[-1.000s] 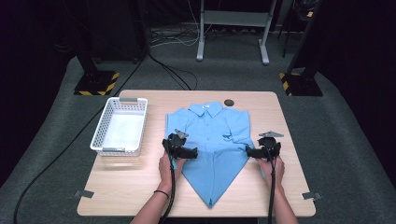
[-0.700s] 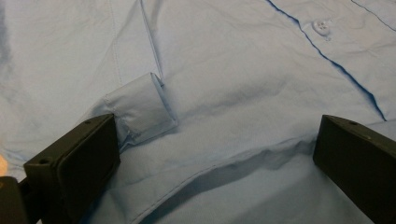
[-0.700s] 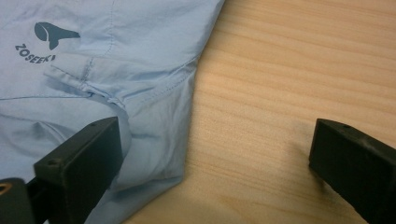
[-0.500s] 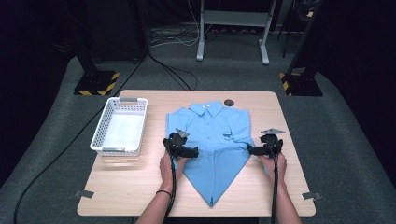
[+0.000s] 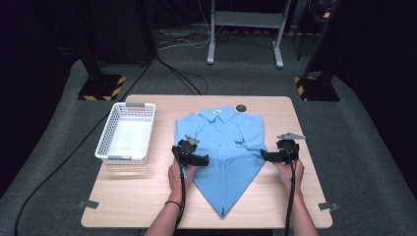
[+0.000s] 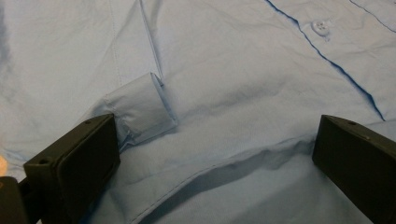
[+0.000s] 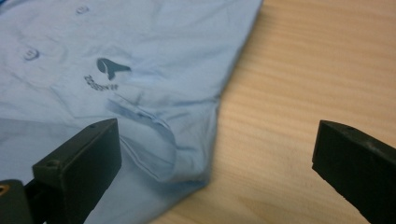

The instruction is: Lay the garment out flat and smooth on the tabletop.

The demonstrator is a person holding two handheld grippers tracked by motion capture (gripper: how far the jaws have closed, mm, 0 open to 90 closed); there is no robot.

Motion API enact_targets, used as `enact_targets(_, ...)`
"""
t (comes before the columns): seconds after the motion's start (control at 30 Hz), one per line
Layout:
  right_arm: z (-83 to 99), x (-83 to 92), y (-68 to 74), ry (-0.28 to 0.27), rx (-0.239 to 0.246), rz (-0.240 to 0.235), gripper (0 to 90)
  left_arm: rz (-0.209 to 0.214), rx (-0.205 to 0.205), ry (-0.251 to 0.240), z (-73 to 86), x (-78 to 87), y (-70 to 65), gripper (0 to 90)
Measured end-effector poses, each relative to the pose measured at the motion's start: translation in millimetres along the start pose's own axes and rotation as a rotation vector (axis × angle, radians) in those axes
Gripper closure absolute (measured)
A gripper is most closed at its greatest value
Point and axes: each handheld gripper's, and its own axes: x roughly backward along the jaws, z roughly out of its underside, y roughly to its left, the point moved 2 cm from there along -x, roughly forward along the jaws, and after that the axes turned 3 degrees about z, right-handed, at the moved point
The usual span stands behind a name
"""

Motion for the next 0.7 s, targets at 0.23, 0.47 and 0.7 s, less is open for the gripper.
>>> enact_targets(0.23, -28.2, -14.7, 28.5, 0.039, 0.072, -0.030, 0.0, 0.000, 0.000, 0.000, 0.0, 0.0, 0.0, 0.4)
enact_targets(0.47, -41.9, -41.9, 44.6, 0.104, 0.084, -0.044, 0.0, 0.000, -0.001, 0.000, 0.0, 0.1, 0.1, 0.5)
enact_targets(0.7, -42.1, -63.5, 56.4, 0.157, 0.090, -0.046, 2.6, 0.000, -0.001, 0.000, 0.0, 0.1, 0.1, 0.5)
